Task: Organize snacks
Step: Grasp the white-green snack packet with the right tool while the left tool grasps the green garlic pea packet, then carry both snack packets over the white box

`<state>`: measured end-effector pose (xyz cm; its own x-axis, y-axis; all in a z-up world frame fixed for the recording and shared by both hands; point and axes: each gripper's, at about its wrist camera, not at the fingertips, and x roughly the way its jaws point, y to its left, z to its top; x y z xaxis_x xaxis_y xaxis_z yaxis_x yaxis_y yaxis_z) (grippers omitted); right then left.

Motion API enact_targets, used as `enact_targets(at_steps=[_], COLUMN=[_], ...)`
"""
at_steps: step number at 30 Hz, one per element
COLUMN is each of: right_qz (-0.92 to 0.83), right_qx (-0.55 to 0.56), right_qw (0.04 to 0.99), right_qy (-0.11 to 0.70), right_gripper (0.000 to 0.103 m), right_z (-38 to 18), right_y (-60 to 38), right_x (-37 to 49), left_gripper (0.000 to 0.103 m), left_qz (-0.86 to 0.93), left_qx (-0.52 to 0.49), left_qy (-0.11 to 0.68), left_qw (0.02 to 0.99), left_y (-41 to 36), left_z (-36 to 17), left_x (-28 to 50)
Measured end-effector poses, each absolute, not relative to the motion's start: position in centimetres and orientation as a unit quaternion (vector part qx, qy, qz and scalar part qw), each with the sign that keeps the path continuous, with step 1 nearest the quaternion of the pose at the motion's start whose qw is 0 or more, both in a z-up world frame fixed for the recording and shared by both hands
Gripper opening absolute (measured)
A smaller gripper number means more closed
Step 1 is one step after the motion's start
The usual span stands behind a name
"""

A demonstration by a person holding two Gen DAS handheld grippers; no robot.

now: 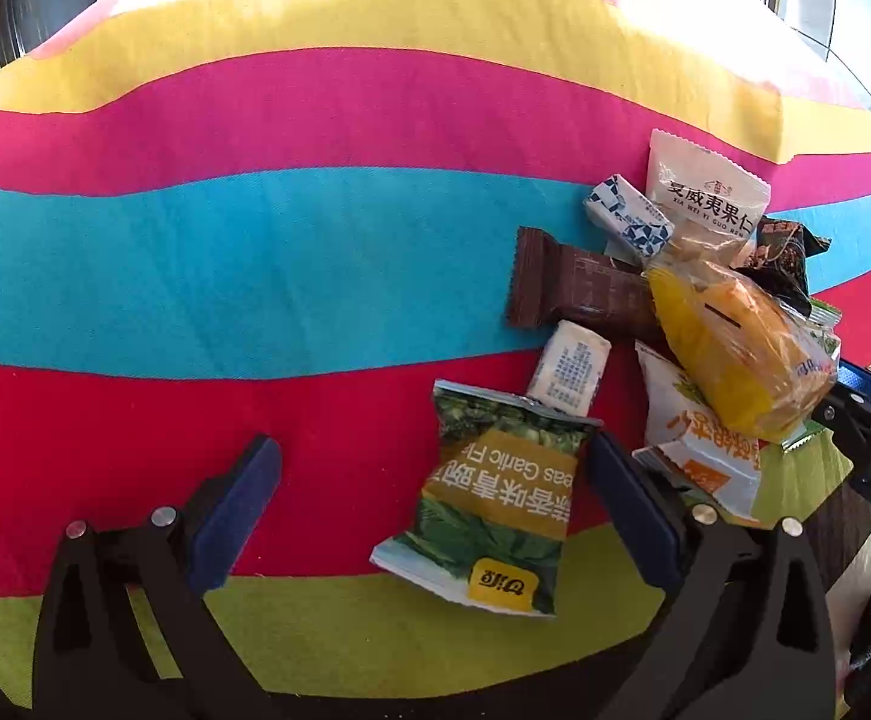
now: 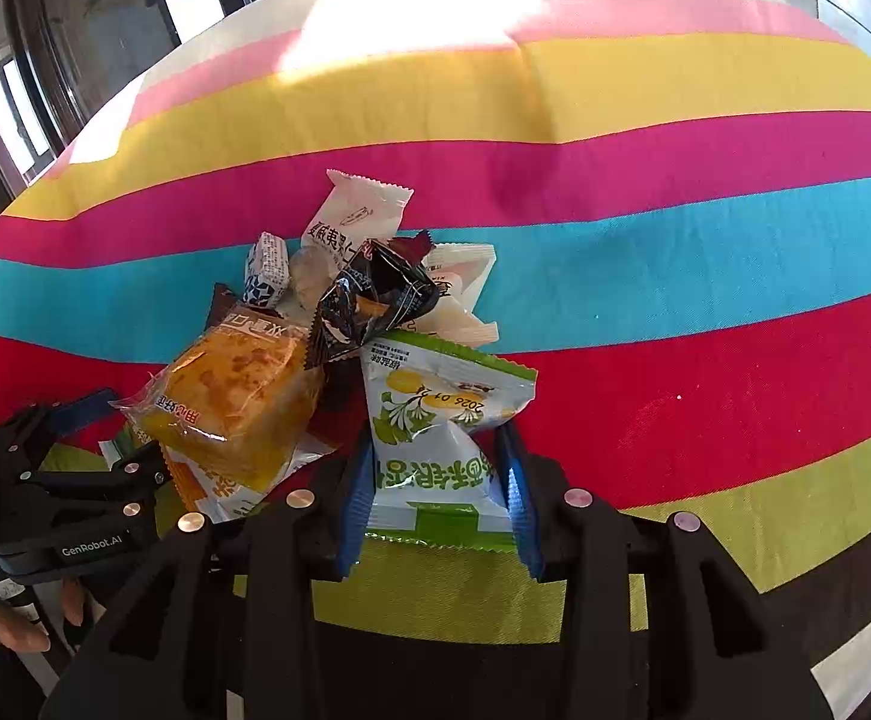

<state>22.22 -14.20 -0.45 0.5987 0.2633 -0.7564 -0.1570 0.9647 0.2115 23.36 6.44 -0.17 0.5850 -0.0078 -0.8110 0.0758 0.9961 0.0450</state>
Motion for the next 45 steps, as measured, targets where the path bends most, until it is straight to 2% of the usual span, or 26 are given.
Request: enact_targets(at_steps=[1, 2, 3, 4, 11, 22, 29, 36, 45], right_qz=[0.116, 0.114, 0.112, 0.111, 0.113, 0.093, 0.112, 0.144, 0.145], right_qx=[0.057, 0.052, 0.050, 0.048, 0.053, 0.015, 0.033, 0.028, 0.041], right_qw=[0.892, 0.892, 0.893, 0.893, 0.892, 0.895, 0.889, 0.900, 0.911], right_qy=[0.433, 0.433, 0.434, 0.434, 0.435, 0.435, 0.442, 0.410, 0.384], right_gripper=[0.040, 0.040, 0.040, 0.040, 0.040, 0.038, 0.037, 0.037, 0.037], right_z=[-0.4, -0.2, -0.2, -0.1, -0.3, 0.1, 0.7, 2.2, 3.3], right_y=[-14.0, -13.1, -12.6, -12.0, -11.2, -9.1, -8.0, -9.0, -12.4], right_x=[22.3, 23.1, 23.2, 23.3, 22.9, 21.7, 12.8, 2.1, -5.9], left_gripper=[0.100, 0.092, 0.066, 0.049, 0.047, 0.047, 0.047, 0.047, 0.047], left_qz=[-0.025, -0.025, -0.031, -0.038, -0.064, -0.063, -0.048, -0.056, -0.043], left_qx=[0.037, 0.035, 0.030, 0.027, 0.030, 0.035, 0.021, 0.025, 0.024], left_qy=[0.453, 0.450, 0.443, 0.435, 0.436, 0.400, 0.402, 0.404, 0.386], left_qw=[0.890, 0.892, 0.895, 0.899, 0.897, 0.914, 0.914, 0.913, 0.921], left_y=[6.9, 7.1, 7.4, 7.6, 6.2, 3.2, 5.7, 5.6, 5.4], left_z=[-0.1, 0.0, 0.3, 0.8, 1.4, 2.8, 2.7, 2.4, 3.0], left_x=[23.3, 23.1, 22.7, 22.3, 19.3, 3.7, -1.5, -3.9, -7.1])
